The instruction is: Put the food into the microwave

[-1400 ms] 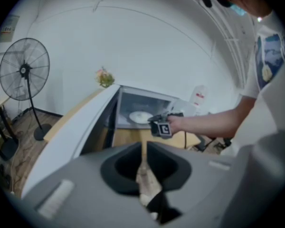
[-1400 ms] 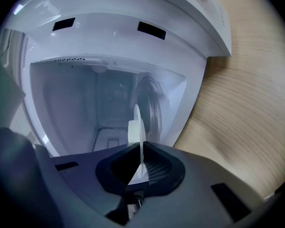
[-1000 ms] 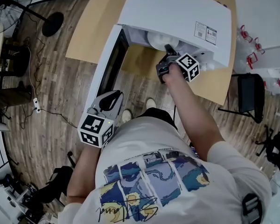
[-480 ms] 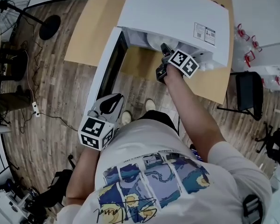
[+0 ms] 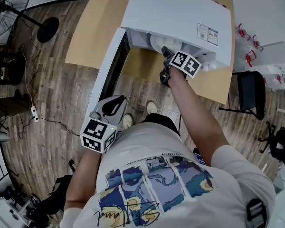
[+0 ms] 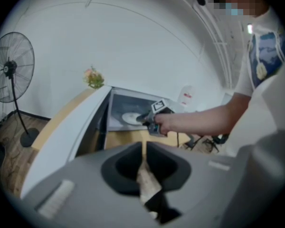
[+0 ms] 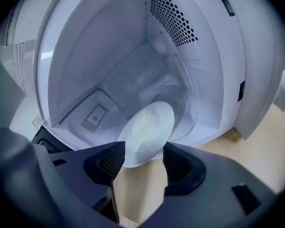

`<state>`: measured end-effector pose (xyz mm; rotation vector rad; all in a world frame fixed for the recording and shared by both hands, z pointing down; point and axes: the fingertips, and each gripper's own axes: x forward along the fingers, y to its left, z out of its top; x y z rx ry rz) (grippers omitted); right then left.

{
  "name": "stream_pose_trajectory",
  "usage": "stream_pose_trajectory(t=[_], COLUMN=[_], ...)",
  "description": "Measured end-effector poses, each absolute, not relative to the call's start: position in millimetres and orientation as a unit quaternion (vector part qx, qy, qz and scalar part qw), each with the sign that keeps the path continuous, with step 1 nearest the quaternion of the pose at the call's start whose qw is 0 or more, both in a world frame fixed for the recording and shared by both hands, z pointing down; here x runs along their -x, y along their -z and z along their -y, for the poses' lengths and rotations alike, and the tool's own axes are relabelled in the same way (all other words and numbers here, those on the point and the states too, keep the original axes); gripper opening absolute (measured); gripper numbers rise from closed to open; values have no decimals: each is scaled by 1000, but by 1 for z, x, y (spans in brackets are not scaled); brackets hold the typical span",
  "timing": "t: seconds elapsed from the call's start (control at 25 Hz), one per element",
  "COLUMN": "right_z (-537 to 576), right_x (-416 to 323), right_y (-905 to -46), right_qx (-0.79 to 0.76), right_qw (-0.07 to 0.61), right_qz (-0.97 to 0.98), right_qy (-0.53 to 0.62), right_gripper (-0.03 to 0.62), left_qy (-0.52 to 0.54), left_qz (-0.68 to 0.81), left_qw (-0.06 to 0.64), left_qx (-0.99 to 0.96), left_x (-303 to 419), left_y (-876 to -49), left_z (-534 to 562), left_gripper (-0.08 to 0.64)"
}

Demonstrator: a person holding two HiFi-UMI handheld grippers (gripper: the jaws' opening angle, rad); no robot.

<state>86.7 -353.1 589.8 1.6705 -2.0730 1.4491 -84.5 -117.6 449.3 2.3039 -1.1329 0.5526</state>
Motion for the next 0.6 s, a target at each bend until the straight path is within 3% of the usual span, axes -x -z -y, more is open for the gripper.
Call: stream_pose_trajectory(t=[0.6], right_z=[331], right_x=[-87], right_y=[-596], right_qx=[-530], right_qw=[56], right_qz=[691], right_qy=[-489], right_gripper=[232], left_qy=[-215], left_qz=[394], left_qw=[234], left_qx=[-862], left_x=[87], left_y=[-450], left_z=[112], left_gripper=[32])
